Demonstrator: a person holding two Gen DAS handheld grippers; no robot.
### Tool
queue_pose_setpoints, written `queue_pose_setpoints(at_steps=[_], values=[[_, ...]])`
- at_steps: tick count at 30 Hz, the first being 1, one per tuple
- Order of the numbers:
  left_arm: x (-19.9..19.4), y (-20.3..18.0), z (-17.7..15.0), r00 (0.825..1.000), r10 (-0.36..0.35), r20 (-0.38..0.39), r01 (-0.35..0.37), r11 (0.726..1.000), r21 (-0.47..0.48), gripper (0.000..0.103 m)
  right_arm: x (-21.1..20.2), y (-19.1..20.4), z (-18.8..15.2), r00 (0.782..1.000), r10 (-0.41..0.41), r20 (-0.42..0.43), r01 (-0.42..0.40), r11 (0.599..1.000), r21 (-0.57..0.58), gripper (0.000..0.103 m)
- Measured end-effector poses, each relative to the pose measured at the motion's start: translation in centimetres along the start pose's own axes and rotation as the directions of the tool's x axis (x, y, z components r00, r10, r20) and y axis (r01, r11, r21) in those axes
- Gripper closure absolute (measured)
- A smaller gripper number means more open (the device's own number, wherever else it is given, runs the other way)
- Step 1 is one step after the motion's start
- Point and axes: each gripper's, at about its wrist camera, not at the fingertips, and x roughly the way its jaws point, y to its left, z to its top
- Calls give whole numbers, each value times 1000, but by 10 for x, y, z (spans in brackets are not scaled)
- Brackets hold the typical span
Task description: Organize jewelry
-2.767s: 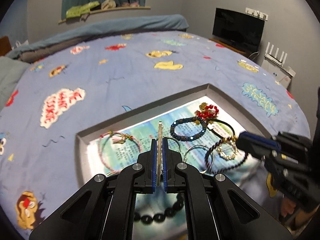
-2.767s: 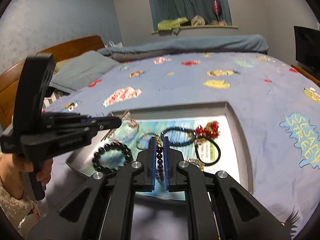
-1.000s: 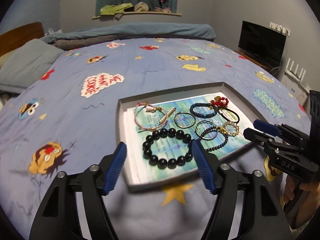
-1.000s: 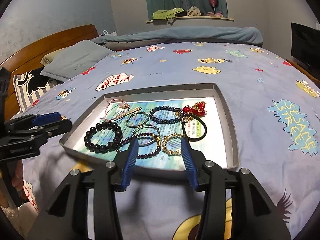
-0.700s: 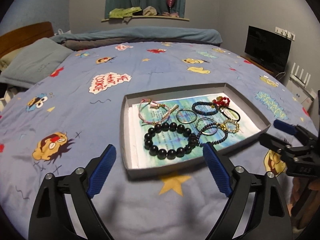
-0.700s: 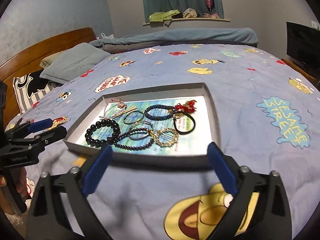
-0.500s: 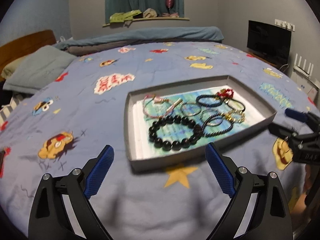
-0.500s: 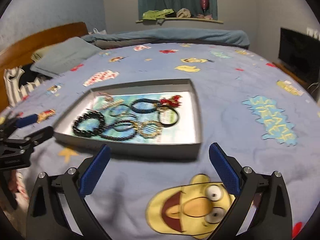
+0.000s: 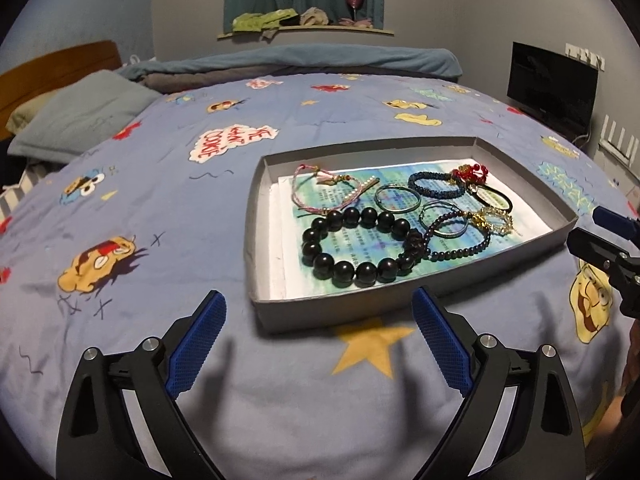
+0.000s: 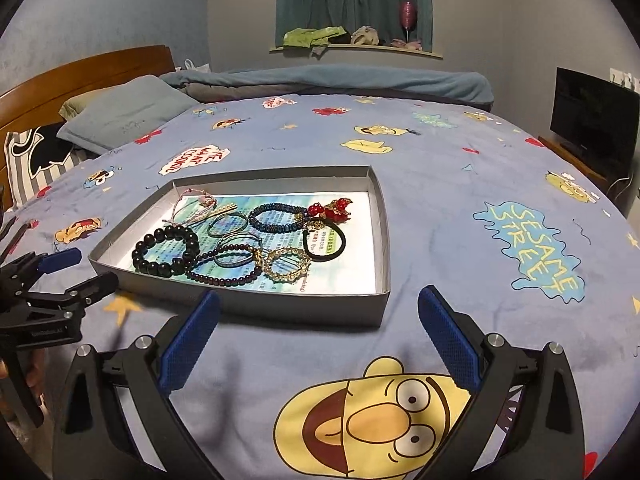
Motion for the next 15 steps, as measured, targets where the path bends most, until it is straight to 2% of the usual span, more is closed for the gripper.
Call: queue_pose_setpoints(at_steps=[5,15], values=[[3,-4,3,1000,-21,5,21,1000,-2,9,4,1,-2,1000,-2,-12,2,1000,-9,6],[4,-8,4,1000,-17,6,17,1000,7,9,9,1,-3,1000,1,-23,-1,1000,-8,6]])
